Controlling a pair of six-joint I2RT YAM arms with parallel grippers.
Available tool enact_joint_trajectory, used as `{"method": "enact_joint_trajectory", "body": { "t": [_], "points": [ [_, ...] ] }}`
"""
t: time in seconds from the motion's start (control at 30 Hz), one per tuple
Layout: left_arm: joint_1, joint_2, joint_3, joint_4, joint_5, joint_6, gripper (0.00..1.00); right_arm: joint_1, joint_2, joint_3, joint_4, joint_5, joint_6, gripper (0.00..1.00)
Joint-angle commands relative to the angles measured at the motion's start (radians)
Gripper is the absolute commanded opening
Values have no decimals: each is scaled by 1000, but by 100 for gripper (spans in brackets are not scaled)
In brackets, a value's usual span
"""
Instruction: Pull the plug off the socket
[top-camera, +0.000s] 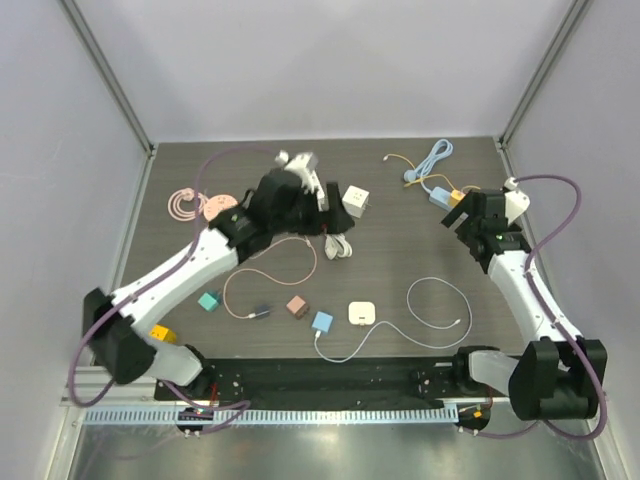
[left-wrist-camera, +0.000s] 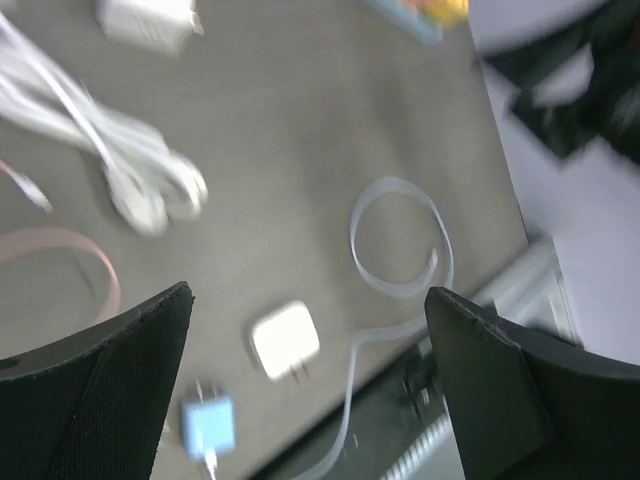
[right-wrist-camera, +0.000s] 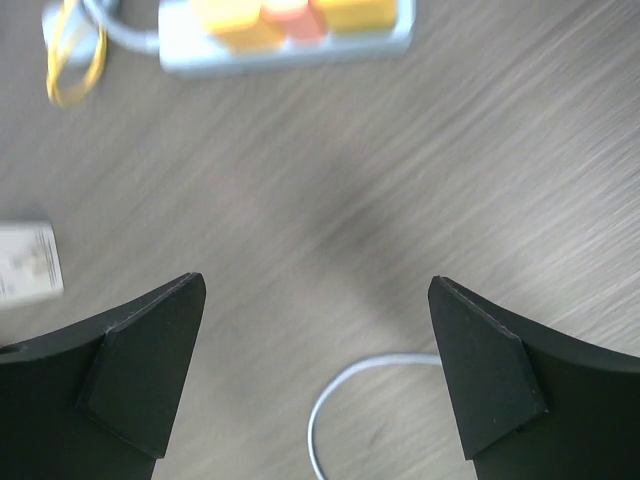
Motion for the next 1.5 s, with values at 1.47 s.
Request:
{"method": "enact_joint_trajectory", "body": {
  "t": [1.47],
  "points": [
    [-203,-309,-580,83,212,-198,98,-308,540,-4,472,-641,61,67]
  ]
}}
